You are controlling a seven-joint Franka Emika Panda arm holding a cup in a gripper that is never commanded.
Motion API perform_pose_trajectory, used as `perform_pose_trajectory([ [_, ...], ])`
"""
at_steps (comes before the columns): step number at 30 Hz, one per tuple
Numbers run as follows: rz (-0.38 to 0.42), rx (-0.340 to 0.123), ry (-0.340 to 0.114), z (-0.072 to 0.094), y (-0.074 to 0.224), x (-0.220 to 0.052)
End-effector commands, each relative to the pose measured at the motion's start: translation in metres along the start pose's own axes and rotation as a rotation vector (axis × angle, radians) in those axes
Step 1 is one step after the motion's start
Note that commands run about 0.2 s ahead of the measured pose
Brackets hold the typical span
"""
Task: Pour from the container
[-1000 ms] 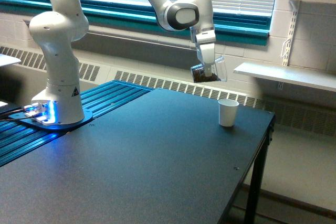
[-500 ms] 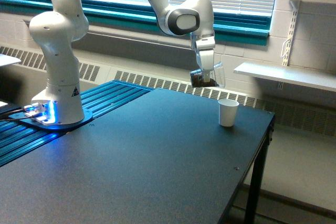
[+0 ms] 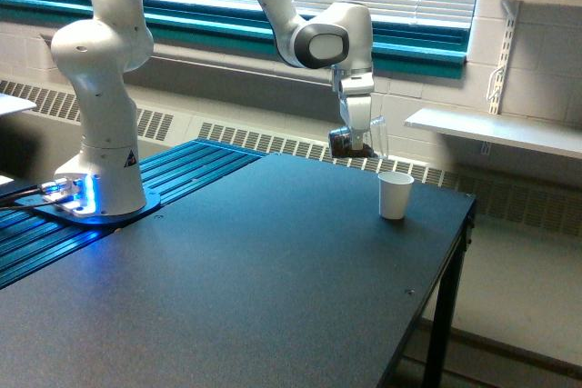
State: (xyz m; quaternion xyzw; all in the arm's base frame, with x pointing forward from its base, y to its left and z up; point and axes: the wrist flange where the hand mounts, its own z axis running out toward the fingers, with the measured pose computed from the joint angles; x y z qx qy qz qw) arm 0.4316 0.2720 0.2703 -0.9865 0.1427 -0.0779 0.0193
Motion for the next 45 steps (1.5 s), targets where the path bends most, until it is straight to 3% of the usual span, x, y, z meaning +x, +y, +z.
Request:
perform_pose_trajectory([
  [1,-0.007,0.001,-0.009,0.0,-0.006,0.0],
  [32,-0.035,-0.031,-0.065,0.022,-0.021,0.008],
  [45,-0.051,-0.044,-0.061,0.022,-0.031,0.019],
])
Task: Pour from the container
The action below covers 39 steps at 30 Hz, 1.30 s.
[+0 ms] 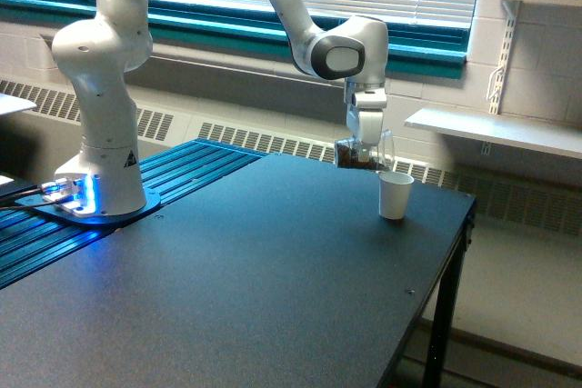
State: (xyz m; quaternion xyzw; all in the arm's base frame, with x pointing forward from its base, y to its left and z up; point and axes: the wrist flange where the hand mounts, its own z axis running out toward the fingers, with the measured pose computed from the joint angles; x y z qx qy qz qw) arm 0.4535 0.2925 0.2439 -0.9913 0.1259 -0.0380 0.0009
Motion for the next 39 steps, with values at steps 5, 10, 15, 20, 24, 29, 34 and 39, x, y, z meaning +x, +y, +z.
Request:
perform_pose_trajectory([
  [5,-0.018,-0.011,0.017,-0.01,-0.005,0.012],
  [10,-0.014,-0.027,0.013,-0.009,-0.001,0.015],
  [15,-0.014,-0.041,0.004,-0.005,0.001,0.015],
  [20,-0.013,-0.051,-0.004,-0.003,0.003,0.015],
  [24,-0.013,-0.058,-0.011,-0.001,0.003,0.016],
  [29,-0.019,-0.061,-0.012,-0.001,0.002,0.017],
  [34,-0.02,-0.067,-0.013,0.0,0.001,0.019],
  [39,-0.021,-0.075,-0.016,0.001,0.001,0.021],
])
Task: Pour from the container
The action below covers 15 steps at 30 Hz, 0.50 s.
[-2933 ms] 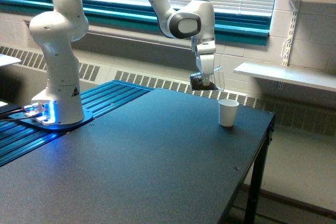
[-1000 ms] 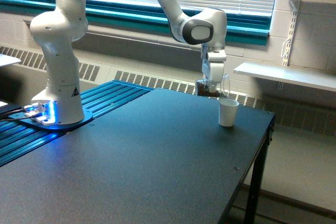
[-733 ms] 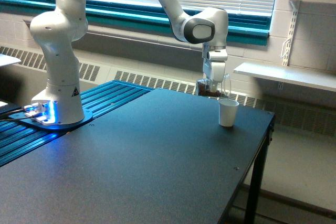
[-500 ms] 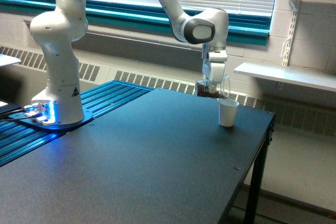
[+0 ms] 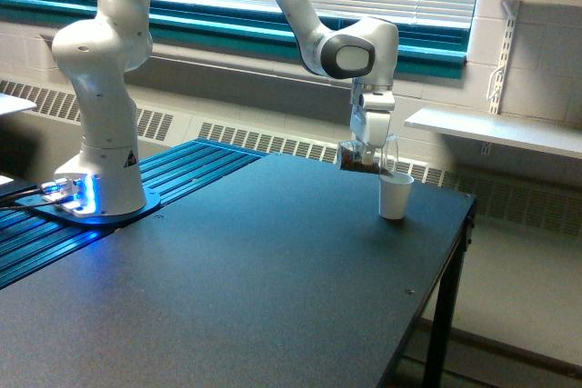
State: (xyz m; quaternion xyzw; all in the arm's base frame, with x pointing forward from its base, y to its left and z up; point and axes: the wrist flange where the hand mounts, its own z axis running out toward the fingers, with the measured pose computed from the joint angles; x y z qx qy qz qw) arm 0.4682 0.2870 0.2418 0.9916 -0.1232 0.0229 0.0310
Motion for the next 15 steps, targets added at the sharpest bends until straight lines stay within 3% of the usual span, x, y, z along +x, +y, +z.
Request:
perform_pose_trajectory([
  [1,-0.014,-0.009,0.006,-0.0028,-0.0006,0.0054],
  [15,-0.021,-0.029,-0.01,-0.0002,0.0,0.0056],
])
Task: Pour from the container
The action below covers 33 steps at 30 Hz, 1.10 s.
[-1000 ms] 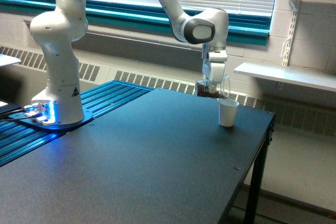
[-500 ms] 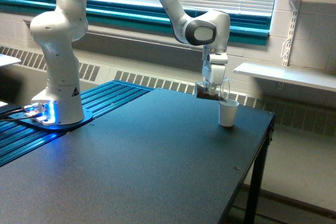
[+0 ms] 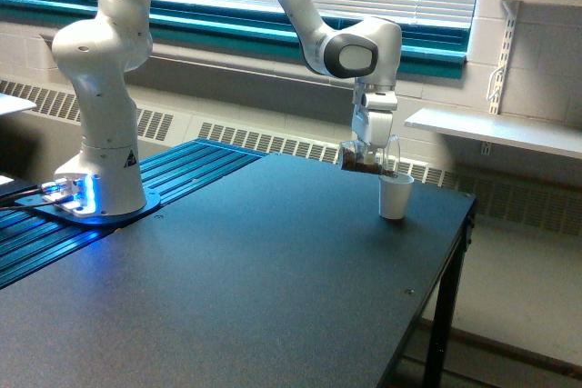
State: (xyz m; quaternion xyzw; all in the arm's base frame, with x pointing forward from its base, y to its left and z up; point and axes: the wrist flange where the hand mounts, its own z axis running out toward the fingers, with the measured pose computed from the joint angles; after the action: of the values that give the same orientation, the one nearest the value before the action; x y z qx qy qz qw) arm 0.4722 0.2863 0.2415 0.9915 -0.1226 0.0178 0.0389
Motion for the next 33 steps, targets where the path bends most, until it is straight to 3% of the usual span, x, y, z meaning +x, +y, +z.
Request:
perform_pose_trajectory([
  [1,-0.017,-0.013,-0.001,-0.0008,0.0008,0.0024],
  [33,-0.026,-0.037,-0.012,0.0001,-0.0001,0.0079],
])
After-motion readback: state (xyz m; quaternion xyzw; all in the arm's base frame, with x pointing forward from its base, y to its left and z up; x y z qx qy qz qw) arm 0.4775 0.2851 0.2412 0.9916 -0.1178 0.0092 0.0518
